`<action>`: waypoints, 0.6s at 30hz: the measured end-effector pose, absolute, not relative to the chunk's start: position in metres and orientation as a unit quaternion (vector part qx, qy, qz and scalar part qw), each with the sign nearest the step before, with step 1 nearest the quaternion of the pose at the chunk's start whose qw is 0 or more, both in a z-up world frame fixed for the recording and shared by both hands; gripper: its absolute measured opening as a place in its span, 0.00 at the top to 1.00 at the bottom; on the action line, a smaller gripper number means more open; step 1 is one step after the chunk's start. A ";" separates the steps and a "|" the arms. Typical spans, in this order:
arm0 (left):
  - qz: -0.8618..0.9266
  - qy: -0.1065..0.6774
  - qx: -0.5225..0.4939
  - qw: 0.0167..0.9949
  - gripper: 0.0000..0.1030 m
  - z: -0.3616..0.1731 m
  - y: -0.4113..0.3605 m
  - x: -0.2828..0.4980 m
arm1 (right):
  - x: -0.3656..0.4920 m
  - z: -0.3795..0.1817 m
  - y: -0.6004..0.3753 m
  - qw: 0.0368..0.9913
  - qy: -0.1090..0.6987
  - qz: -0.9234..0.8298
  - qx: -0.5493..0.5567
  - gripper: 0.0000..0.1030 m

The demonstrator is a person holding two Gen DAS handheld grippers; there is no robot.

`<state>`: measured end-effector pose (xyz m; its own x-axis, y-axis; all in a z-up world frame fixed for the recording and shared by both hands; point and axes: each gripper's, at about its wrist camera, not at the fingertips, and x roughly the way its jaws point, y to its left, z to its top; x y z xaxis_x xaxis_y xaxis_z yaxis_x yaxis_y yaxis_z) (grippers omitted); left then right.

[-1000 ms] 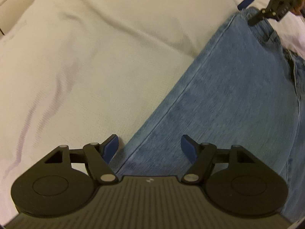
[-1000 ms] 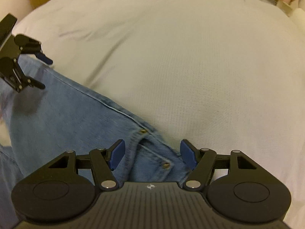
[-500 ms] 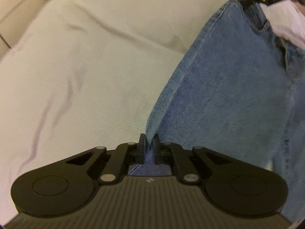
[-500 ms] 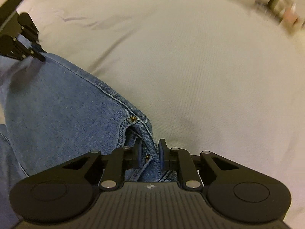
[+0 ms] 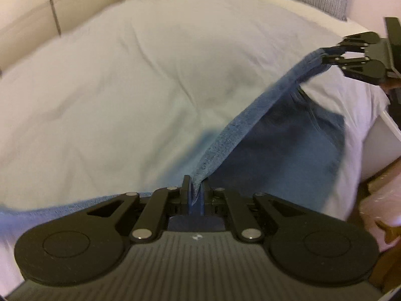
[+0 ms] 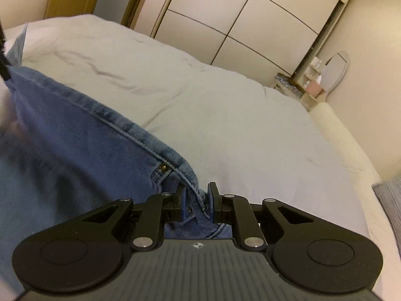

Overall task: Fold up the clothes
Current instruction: 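Grasp the waistband with the right gripper while the left gripper grasps the hip edge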

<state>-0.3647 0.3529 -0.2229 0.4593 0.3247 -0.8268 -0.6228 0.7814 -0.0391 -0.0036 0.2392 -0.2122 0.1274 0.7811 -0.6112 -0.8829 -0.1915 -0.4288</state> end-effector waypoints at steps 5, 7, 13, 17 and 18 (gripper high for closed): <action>0.299 0.478 -0.247 0.788 0.94 -0.284 0.282 -0.362 | -0.022 -0.263 0.172 0.615 0.117 0.626 -0.465 0.85; 0.313 0.489 -0.258 0.772 0.92 -0.302 0.273 -0.358 | -0.024 -0.291 0.159 0.598 0.172 0.603 -0.498 0.86; 0.336 0.458 -0.327 0.756 0.78 -0.294 0.269 -0.367 | -0.010 -0.314 0.145 0.609 0.310 0.551 -0.479 0.56; 0.364 0.410 -0.391 0.739 0.70 -0.285 0.267 -0.389 | 0.040 -0.293 0.138 0.652 0.498 0.535 -0.202 0.55; 0.375 0.391 -0.414 0.732 0.69 -0.284 0.269 -0.396 | 0.049 -0.299 0.135 0.656 0.528 0.519 -0.149 0.55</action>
